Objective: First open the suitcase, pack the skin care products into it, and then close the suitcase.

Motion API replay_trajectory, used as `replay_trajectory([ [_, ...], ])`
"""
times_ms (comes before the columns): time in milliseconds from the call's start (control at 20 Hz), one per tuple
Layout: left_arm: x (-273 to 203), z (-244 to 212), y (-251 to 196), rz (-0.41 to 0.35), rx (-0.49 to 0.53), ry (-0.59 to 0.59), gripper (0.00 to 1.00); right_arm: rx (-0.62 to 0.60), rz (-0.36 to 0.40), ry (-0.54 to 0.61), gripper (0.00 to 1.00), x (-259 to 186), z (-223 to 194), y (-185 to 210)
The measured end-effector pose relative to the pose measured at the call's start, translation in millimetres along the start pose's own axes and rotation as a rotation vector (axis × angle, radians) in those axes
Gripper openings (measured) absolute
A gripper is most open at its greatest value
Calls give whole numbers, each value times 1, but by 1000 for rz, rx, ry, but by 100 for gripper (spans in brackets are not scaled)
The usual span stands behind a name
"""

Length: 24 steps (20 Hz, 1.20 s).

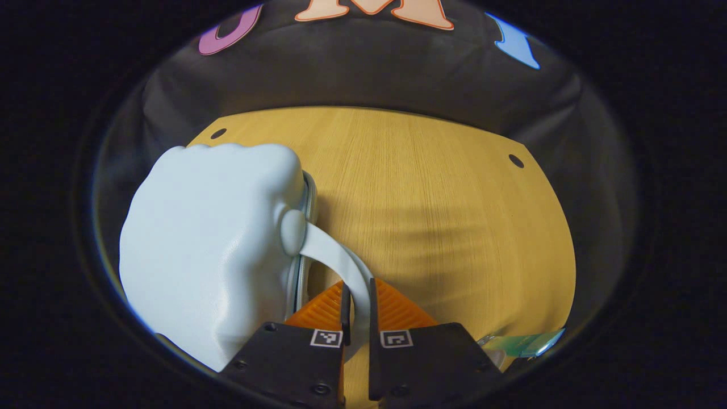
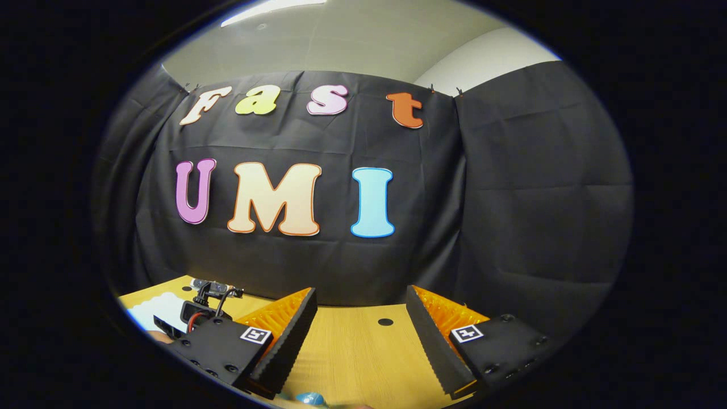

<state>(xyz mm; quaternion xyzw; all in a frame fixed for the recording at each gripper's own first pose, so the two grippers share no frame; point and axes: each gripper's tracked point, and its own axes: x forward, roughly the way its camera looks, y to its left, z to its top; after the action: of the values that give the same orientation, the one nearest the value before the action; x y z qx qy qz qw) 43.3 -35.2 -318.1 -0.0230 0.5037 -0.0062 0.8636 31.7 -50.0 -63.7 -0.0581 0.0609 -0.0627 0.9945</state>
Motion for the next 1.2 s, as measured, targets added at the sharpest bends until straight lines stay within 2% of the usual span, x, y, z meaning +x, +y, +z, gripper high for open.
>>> replay_trajectory([
  [100, -6, 4, -3, -23, 10, -9, 6, 6, 11, -9, 99, 0, 2, 5],
  [300, -17, 12, -5, -47, 116, -55, 4, 11, 42, -23, 99, -1, 5, 18],
  [550, -41, 22, -6, -123, 67, -79, 0, 31, 70, -36, 99, -3, 8, 30],
  [1000, -103, 61, 9, -118, 92, -195, 0, 86, 97, -46, 99, -6, 9, 44],
  [1200, -130, 89, 41, -87, 68, -273, 0, 113, 115, -35, 99, -7, 6, 56],
])
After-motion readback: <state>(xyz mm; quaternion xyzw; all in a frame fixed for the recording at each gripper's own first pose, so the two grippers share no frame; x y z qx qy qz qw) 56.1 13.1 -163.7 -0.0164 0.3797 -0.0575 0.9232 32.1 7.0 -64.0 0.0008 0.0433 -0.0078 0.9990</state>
